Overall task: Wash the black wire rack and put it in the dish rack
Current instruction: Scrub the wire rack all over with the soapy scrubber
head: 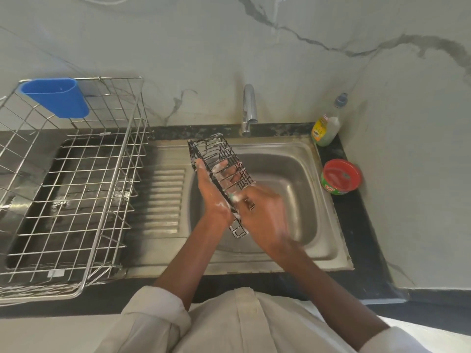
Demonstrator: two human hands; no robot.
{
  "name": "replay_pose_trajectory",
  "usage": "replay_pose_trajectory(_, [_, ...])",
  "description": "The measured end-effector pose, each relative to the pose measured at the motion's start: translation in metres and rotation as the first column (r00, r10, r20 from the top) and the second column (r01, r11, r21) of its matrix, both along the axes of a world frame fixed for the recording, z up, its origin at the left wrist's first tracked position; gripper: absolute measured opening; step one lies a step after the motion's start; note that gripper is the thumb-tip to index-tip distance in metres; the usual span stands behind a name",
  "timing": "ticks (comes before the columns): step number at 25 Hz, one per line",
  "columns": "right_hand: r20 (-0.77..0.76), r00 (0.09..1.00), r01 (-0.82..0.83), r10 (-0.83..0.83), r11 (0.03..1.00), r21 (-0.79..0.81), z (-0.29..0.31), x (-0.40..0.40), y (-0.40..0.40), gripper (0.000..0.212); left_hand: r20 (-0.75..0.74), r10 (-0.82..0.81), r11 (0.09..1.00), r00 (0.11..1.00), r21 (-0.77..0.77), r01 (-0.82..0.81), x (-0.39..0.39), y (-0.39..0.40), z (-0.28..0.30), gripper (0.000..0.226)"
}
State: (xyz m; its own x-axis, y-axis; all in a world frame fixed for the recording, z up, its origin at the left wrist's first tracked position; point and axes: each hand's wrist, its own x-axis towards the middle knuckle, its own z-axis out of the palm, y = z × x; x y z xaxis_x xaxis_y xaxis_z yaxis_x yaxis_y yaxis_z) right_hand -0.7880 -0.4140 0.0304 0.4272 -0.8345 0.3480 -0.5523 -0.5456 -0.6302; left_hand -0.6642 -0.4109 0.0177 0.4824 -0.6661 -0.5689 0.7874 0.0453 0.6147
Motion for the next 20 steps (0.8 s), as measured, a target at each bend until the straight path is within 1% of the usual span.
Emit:
replay_pose_trajectory(1, [0.006, 0.999, -0.038, 0.038, 0.999, 0.017, 0.000, 0.005, -0.002, 0.018, 0.006, 0.001, 1.000, 1.000, 0.007, -0.001, 0.002, -0.001, 0.002, 0.087])
replay_pose_trajectory(2, [0.025, 1.000, 0.011, -0.013, 0.999, 0.045, 0.001, 0.010, -0.012, 0.019, 0.014, -0.016, 1.000, 1.000, 0.012, 0.015, 0.003, -0.003, 0.003, 0.084])
replay_pose_trajectory(4, [0.042, 0.976, 0.210, -0.215, 0.973, 0.101, 0.004, 0.015, -0.035, 0.019, 0.034, -0.038, 0.999, 0.999, 0.003, 0.038, 0.005, -0.004, 0.004, 0.077])
replay_pose_trajectory(5, [0.051, 0.972, 0.223, -0.229, 0.969, 0.107, 0.006, 0.018, -0.039, 0.019, 0.038, -0.047, 0.999, 0.998, -0.016, 0.048, 0.005, -0.005, 0.005, 0.073])
replay_pose_trajectory(7, [0.078, 0.995, 0.060, -0.066, 0.995, 0.079, 0.010, 0.028, -0.029, 0.020, 0.049, -0.077, 0.994, 0.996, -0.075, 0.080, 0.005, -0.006, 0.004, 0.067])
replay_pose_trajectory(8, [0.082, 0.996, 0.009, -0.015, 0.997, 0.073, 0.013, 0.030, -0.023, 0.020, 0.043, -0.096, 0.989, 0.994, -0.106, 0.100, 0.005, -0.006, 0.004, 0.065])
replay_pose_trajectory(9, [0.102, 0.993, 0.042, -0.050, 0.995, 0.086, 0.015, 0.031, -0.026, 0.019, 0.040, -0.120, 0.986, 0.992, -0.114, 0.124, 0.005, -0.005, 0.004, 0.065])
replay_pose_trajectory(11, [0.153, 0.966, 0.184, -0.207, 0.971, 0.153, 0.018, 0.029, -0.043, 0.020, 0.032, -0.162, 0.979, 0.986, -0.118, 0.165, 0.002, -0.006, 0.002, 0.068])
replay_pose_trajectory(12, [0.160, 0.969, 0.164, -0.190, 0.973, 0.160, 0.018, 0.029, -0.045, 0.021, 0.015, -0.184, 0.971, 0.983, -0.152, 0.184, 0.001, -0.007, -0.001, 0.067])
replay_pose_trajectory(14, [0.156, 0.988, -0.024, 0.008, 0.995, 0.100, 0.020, 0.031, -0.034, 0.021, -0.010, -0.182, 0.954, 0.983, -0.246, 0.174, 0.000, -0.009, -0.003, 0.062])
replay_pose_trajectory(15, [0.140, 0.987, -0.086, 0.076, 0.994, 0.069, 0.020, 0.028, -0.029, 0.022, -0.011, -0.184, 0.948, 0.983, -0.265, 0.175, 0.000, -0.009, -0.003, 0.061])
replay_pose_trajectory(16, [0.118, 0.990, -0.082, 0.075, 0.995, 0.060, 0.019, 0.023, -0.032, 0.025, -0.005, -0.190, 0.953, 0.982, -0.243, 0.183, 0.000, -0.009, -0.003, 0.062])
replay_pose_trajectory(18, [0.044, 0.997, 0.067, -0.071, 0.993, 0.097, 0.016, 0.011, -0.040, 0.035, 0.005, -0.202, 0.965, 0.979, -0.172, 0.200, -0.002, -0.007, -0.001, 0.070])
replay_pose_trajectory(19, [0.005, 0.996, 0.089, -0.090, 0.991, 0.104, 0.016, 0.009, -0.039, 0.040, 0.014, -0.192, 0.970, 0.981, -0.148, 0.192, -0.002, -0.007, -0.001, 0.072])
replay_pose_trajectory(20, [-0.019, 0.999, 0.036, -0.035, 0.995, 0.089, 0.015, 0.008, -0.033, 0.041, 0.014, -0.175, 0.973, 0.984, -0.149, 0.175, -0.003, -0.007, -0.001, 0.071])
